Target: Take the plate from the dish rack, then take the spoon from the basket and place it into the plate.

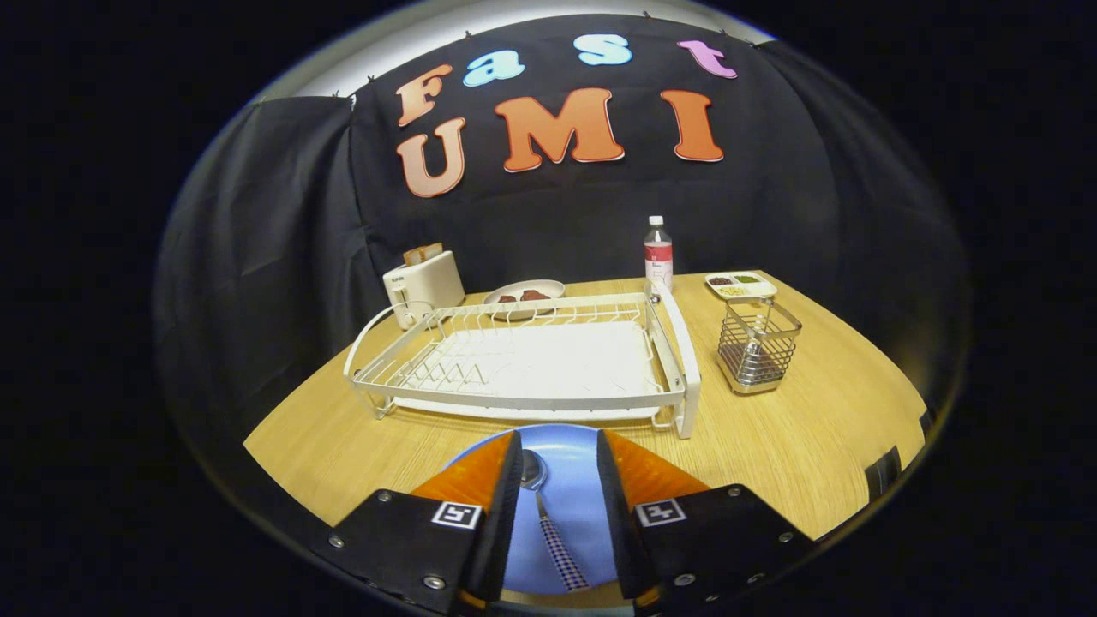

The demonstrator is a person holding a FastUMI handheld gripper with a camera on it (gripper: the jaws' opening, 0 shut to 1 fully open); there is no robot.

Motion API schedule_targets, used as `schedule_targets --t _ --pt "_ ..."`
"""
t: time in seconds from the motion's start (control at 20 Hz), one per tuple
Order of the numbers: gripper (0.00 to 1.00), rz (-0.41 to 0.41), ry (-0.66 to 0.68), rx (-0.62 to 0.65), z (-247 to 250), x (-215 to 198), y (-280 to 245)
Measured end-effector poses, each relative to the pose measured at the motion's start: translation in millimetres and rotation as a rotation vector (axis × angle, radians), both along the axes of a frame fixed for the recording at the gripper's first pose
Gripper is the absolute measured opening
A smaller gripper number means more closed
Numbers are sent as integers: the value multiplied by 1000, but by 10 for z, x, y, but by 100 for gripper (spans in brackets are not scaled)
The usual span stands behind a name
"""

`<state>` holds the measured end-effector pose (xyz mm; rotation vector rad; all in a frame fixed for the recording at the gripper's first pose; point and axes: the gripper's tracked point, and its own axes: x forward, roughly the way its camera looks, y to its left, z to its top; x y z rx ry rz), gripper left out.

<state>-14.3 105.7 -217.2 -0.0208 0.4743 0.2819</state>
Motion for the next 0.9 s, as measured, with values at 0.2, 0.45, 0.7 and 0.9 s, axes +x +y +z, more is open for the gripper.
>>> schedule_targets --t 0.2,0.45,0.7,0.9 --pt "88 -12 -58 1 579 237 -214" --pt "97 -94 -164 12 1389 613 -541" --pt "97 -160 -208 49 1761 746 -604" --pt "97 -183 -279 -8 1958 747 -648"
